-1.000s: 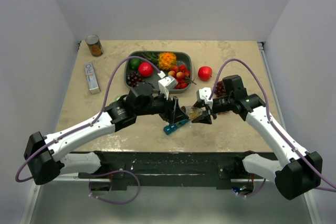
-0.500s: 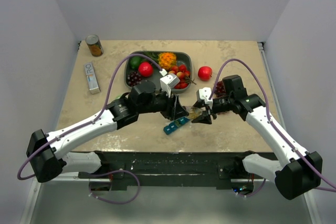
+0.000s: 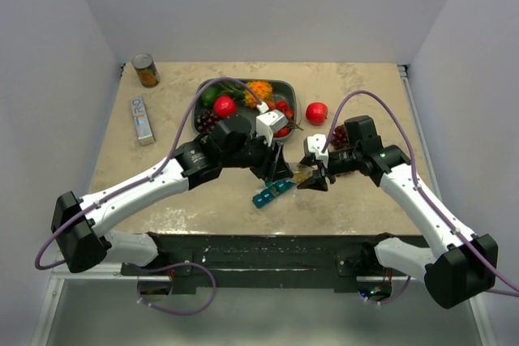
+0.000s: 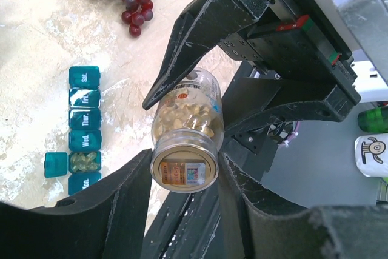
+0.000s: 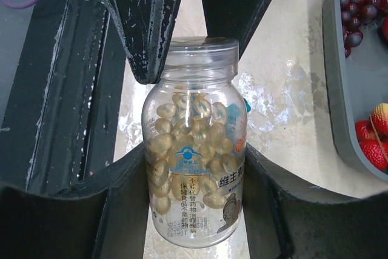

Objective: Sort the pills into containers

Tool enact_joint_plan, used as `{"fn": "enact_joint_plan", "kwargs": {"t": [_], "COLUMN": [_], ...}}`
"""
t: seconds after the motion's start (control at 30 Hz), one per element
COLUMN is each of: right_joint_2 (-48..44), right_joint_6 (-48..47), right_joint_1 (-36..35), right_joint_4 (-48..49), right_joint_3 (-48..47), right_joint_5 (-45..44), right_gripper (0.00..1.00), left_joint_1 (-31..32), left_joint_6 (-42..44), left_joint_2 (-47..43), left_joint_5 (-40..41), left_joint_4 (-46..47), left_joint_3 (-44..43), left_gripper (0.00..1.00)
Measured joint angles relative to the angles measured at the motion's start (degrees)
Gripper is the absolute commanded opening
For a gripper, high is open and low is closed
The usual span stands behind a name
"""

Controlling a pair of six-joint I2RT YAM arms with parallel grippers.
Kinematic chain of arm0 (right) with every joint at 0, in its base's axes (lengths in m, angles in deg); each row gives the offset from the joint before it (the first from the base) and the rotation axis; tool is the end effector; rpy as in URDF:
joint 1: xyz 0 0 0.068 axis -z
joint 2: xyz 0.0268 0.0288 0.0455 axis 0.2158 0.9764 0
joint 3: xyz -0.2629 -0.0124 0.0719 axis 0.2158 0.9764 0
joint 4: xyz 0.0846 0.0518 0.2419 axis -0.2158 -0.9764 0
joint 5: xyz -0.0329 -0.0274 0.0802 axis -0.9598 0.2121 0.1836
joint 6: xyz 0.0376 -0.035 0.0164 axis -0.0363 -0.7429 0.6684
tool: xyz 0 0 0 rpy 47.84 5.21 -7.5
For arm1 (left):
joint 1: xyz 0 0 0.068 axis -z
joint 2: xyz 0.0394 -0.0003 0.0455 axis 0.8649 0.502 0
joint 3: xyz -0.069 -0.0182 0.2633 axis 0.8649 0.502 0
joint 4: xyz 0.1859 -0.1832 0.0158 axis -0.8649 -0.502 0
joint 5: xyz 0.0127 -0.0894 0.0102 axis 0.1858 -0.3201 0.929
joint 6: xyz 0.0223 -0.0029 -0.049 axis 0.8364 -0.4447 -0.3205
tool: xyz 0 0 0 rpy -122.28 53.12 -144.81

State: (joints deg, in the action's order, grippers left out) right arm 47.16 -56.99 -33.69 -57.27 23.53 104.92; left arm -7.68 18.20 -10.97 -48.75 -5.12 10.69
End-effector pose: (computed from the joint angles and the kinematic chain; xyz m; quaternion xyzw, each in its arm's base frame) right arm 0.1880 0.1054 0.2916 -0.6144 0.5678 0.3616 0.4116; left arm 0.1746 -0.2436 0.3373 0.2773 0.7968 -0.4331 0.3173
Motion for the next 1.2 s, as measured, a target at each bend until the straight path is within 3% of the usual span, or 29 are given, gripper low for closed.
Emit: {"fn": "enact_joint_plan", "kwargs": {"t": [0.3,0.53,0.93,1.2], "right_joint_2": [0.0,0.0,0.0,0.0], "right_joint_6": [0.4,0.7,0.6,0.6], "right_joint_1": [0.1,0.3,0.3,0.3], "right_joint_4": [-0.9,-3.2,-1.3,-0.7], "right_joint_3": [0.0,0.0,0.0,0.0], "right_joint_5": [1.0,2.1,5.0,5.0], "right_gripper": [0.00,0.00,0.00,0.00], "left_joint_1": [-0.2,-0.4,-0.8,-1.5], "left_joint_6": [3.2,9.3,12.7,12.7], "left_joint_2": [0.7,-0.7,0.2,-1.4], "left_joint_5": [-2.8,-6.6,-6.7,-4.9], "left_joint_4": [-0.5,4.9,2.9,1.0], "left_joint_3": [-0.6,3.3,3.5,4.2], "left_gripper": [0.31,0.48,0.74,0.76]}}
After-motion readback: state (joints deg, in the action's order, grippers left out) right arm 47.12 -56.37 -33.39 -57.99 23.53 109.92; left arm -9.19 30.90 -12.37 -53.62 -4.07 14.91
